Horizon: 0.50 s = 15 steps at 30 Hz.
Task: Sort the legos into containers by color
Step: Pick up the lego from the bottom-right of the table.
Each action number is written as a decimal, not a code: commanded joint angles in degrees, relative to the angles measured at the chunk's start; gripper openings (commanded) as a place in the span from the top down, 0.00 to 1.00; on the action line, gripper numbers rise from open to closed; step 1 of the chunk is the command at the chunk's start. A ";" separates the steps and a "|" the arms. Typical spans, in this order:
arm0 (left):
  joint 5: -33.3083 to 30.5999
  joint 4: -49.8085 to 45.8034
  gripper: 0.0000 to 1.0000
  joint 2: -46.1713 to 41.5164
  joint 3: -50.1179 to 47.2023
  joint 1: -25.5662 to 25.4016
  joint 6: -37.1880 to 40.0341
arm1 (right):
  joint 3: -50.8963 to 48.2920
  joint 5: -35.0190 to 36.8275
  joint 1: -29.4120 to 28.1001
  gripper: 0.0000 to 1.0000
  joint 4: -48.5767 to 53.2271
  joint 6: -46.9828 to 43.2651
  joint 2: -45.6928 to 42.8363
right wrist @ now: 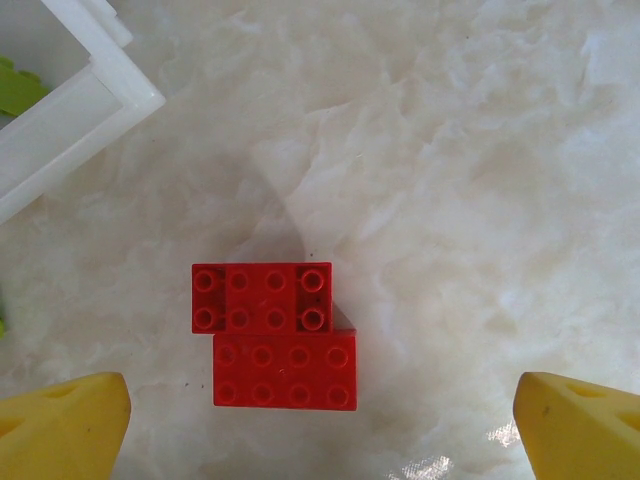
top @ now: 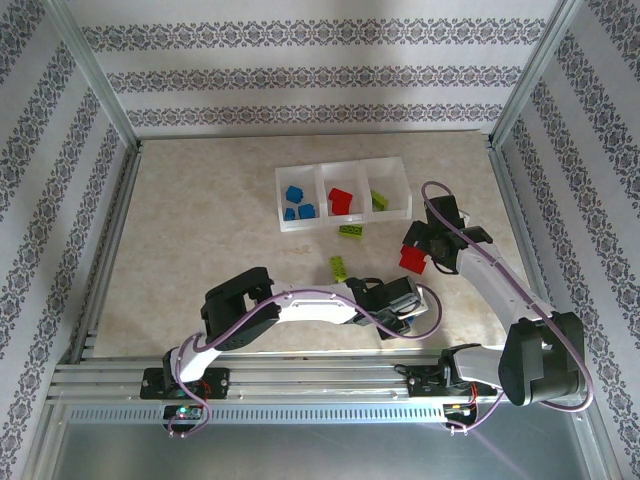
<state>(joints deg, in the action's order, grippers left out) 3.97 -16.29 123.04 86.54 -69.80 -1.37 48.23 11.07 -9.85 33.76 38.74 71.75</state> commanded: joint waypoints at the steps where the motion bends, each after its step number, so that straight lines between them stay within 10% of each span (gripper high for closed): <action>1: -2.22 -1.62 0.57 1.63 1.48 -0.69 1.37 | -1.03 -0.16 0.57 0.02 -0.44 0.68 -0.47; 9: -5.63 -1.99 0.58 3.95 3.63 -0.72 1.47 | -1.41 -0.82 0.54 0.02 -1.06 0.82 -0.13; 15: -5.13 -2.34 0.79 4.36 4.35 -0.68 0.61 | -1.56 -0.83 0.53 0.02 -1.19 0.82 -0.38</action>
<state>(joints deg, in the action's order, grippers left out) 0.38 -17.21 125.80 89.93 -70.13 -0.62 47.35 10.57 -9.85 32.91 38.92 71.77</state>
